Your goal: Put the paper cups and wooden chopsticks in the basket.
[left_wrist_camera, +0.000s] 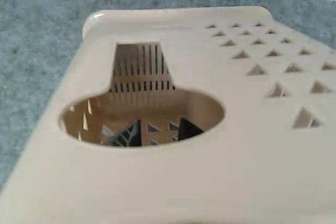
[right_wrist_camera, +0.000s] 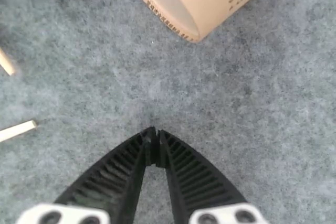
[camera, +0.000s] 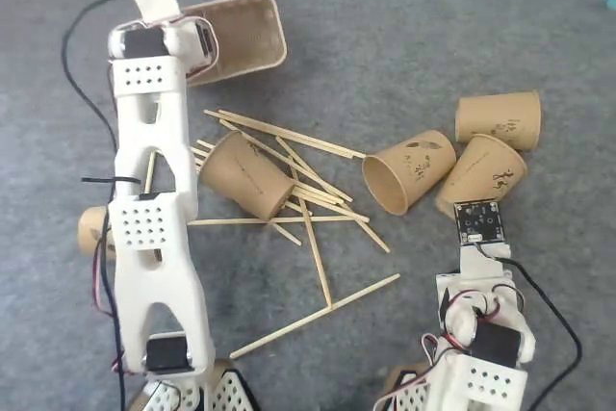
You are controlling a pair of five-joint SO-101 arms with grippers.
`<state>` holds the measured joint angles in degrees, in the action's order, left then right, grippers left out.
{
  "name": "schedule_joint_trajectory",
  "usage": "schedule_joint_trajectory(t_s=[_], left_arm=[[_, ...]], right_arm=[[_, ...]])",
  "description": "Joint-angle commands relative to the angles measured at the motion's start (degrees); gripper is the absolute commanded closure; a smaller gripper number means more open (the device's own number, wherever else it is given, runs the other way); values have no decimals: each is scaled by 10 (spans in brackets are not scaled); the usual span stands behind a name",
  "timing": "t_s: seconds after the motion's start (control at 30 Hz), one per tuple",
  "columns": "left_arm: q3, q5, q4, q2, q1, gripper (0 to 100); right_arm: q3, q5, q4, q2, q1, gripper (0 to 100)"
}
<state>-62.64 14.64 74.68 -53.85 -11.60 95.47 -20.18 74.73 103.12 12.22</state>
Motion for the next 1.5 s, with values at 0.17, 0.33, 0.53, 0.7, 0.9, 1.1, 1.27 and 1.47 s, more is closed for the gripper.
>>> schedule_joint_trajectory(t_s=[0.17, 0.33, 0.53, 0.7, 0.9, 1.1, 1.27, 1.47], left_arm=[[-124, 107, -40, 10, -6, 881], [-121, 177, -118, 7, -25, 880], [-112, 181, -159, -25, -32, 880], [-133, 180, -156, -29, -30, 880], [-226, 179, -103, -33, -23, 813], [-254, 182, -88, -32, -21, 754], [-260, 182, -90, -28, -23, 754], [-340, 177, -35, -28, -11, 750]], right_arm=[[-5, -5, -7, 8, 8, 991], [-5, -5, -7, 8, 8, 991], [-5, -5, -7, 8, 8, 991], [-5, -5, -7, 8, 7, 991], [-5, -5, -7, 8, 6, 991], [-5, -5, -7, 8, 5, 991], [-5, -5, -7, 8, 5, 991], [-5, -5, -7, 8, 4, 991]])
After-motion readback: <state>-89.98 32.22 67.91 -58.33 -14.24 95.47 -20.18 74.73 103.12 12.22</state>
